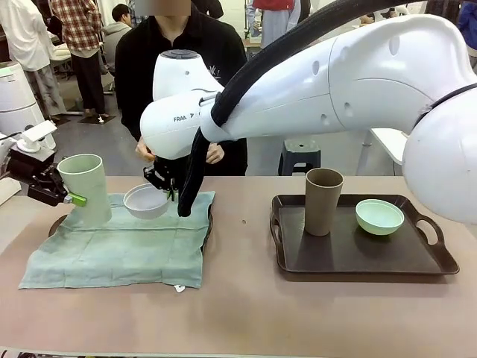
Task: Set up a tray with a mat and arrange the tableware.
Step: Place the Picnic Bowl and Reusable plastic cup back onto the Handle tray in front of the human's position.
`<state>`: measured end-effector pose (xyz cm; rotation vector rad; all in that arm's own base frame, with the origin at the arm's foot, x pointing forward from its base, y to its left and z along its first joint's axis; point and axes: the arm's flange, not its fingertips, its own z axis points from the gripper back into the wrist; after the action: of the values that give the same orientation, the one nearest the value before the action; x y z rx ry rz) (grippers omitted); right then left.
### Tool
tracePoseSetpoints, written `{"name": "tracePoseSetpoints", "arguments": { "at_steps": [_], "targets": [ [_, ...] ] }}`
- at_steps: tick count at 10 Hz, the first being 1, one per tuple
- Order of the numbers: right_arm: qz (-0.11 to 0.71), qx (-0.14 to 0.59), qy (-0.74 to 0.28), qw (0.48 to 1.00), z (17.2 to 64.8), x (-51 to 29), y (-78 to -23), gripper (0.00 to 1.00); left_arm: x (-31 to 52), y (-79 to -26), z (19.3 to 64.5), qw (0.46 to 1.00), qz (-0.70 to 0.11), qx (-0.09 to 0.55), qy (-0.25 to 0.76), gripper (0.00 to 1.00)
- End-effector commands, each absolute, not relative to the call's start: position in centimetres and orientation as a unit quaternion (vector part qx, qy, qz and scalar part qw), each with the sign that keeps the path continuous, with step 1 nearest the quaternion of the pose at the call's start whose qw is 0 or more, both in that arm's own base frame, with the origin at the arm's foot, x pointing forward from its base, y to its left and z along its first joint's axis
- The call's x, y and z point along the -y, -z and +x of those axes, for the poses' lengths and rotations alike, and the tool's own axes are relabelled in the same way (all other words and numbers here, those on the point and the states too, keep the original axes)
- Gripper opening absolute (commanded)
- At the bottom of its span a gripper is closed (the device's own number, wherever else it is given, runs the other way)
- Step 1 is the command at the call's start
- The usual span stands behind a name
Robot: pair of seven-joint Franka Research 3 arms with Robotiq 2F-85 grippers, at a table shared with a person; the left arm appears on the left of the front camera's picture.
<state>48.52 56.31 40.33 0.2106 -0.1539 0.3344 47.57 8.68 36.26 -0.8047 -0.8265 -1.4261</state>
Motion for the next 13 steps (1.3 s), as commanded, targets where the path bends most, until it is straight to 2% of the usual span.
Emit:
{"name": "tracePoseSetpoints", "arguments": {
  "at_steps": [1,5,10,11,12,13],
  "targets": [
    [0.095,0.081,-0.164,0.978,49.5,-56.3,-38.6,0.04,-8.8,-34.6,48.5,0.580,-0.364,0.394,0.613,0.86],
    [0.086,0.093,-0.169,0.977,50.4,-56.4,-36.4,0.04,-9.2,-32.4,49.6,0.583,-0.361,0.420,0.595,0.86],
    [0.101,0.092,-0.164,0.977,51.7,-56.1,-34.3,0.04,-9.6,-30.0,51.7,0.615,-0.368,0.389,0.579,0.86],
    [0.104,0.087,-0.169,0.976,51.7,-56.2,-34.1,0.11,-9.6,-29.7,51.7,0.621,-0.368,0.386,0.574,0.86],
    [0.107,0.084,-0.168,0.976,51.7,-56.1,-34.1,0.64,-9.6,-29.7,51.7,0.626,-0.369,0.382,0.571,1.00],
    [0.103,0.084,-0.164,0.977,51.7,-55.9,-34.4,0.71,-9.7,-29.9,51.6,0.634,-0.364,0.377,0.569,1.00]
  ]
}}
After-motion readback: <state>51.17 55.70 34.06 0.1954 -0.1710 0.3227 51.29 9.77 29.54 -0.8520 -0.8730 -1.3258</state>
